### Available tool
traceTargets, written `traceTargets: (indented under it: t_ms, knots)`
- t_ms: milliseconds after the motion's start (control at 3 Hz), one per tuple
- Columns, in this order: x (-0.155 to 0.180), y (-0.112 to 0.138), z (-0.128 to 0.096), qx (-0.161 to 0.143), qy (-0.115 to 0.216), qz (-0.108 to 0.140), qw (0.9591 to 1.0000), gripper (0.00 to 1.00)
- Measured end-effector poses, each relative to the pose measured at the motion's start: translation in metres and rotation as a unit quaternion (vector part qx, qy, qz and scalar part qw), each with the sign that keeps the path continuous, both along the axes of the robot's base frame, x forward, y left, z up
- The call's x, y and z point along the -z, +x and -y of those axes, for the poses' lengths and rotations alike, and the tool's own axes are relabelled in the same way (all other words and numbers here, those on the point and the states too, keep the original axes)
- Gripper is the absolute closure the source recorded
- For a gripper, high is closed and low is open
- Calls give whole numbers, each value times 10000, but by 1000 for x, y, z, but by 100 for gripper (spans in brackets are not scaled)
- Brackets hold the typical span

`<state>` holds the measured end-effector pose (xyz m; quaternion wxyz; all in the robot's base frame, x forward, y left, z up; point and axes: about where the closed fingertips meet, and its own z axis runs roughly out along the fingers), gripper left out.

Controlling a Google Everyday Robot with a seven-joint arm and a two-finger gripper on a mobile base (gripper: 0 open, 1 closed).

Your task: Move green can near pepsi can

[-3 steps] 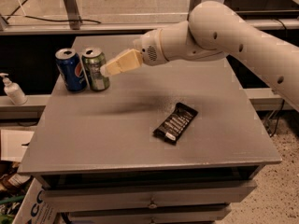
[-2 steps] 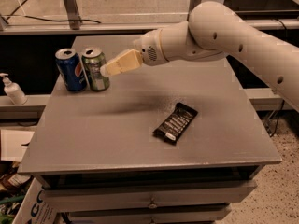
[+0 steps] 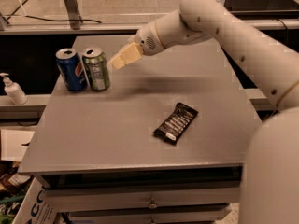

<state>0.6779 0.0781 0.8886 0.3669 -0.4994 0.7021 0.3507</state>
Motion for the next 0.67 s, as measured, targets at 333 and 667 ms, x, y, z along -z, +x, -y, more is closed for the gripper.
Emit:
traceTargets:
  t_ms: [333, 667]
  knots:
    - [-11, 11, 17, -96, -179, 56, 9998, 0]
    - [-10, 11, 17, -98, -179, 55, 9998, 0]
